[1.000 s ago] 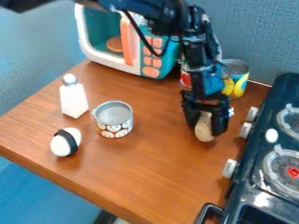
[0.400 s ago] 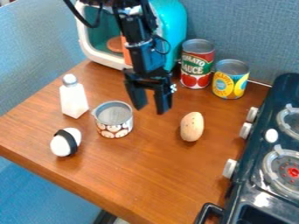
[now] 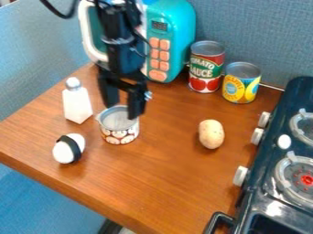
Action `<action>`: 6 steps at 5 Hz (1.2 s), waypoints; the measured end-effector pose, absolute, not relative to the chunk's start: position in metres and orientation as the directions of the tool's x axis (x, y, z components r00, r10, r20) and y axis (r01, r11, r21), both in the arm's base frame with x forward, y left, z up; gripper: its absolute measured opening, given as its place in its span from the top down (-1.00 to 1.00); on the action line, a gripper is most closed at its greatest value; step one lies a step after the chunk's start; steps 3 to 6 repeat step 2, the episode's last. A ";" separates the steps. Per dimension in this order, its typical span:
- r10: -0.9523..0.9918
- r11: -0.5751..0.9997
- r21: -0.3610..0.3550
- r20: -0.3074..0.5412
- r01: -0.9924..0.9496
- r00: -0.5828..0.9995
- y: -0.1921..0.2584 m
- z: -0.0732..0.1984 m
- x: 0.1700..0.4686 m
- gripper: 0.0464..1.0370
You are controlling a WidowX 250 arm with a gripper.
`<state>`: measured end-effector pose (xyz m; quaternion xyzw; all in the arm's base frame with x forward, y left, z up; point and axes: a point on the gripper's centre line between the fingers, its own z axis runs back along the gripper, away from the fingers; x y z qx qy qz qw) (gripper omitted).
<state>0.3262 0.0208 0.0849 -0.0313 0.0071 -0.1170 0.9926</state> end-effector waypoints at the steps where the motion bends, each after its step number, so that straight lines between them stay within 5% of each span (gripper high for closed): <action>1: -0.212 0.973 -0.090 0.013 0.212 0.977 0.030 0.088 0.326 -0.93; 2: -0.213 0.966 -0.142 0.029 0.215 0.977 0.032 0.087 0.323 -0.93; 6: -0.213 0.966 -0.142 0.029 0.215 0.977 0.032 0.087 0.323 -0.93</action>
